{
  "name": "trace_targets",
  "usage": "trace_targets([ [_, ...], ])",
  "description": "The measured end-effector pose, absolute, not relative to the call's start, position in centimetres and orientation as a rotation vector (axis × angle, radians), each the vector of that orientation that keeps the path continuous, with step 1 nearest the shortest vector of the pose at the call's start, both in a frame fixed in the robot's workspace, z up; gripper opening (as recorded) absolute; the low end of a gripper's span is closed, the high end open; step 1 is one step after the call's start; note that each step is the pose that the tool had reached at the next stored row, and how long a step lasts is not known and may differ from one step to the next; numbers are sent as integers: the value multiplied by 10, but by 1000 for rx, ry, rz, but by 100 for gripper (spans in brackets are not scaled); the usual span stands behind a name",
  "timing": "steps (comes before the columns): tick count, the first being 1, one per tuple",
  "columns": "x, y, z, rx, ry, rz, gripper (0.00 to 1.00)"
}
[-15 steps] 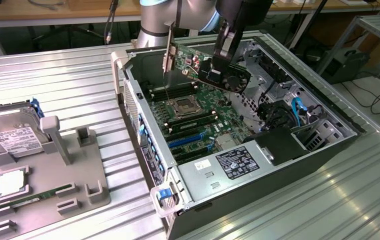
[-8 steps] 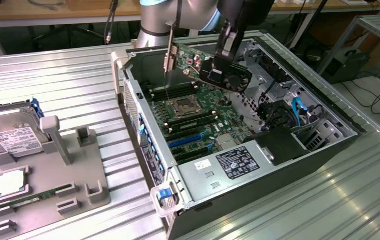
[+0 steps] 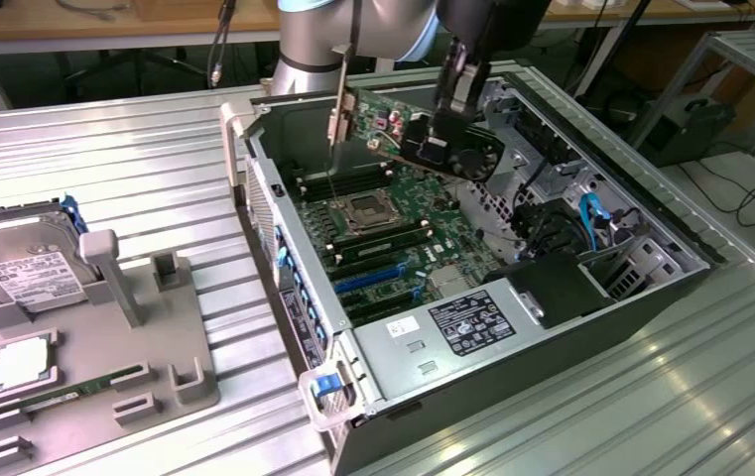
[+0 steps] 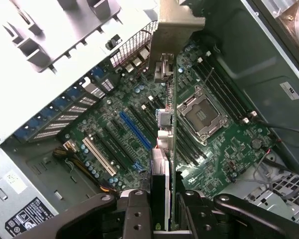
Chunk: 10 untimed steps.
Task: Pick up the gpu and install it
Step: 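Insert the gpu into the slot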
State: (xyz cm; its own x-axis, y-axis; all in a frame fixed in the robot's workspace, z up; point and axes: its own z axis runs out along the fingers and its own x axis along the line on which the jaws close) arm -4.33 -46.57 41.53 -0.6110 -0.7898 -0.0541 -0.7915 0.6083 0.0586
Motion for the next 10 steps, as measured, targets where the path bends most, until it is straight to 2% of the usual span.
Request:
trace_targets([
  [10, -43, -466, 415, -1626, 2667, 122, 27],
])
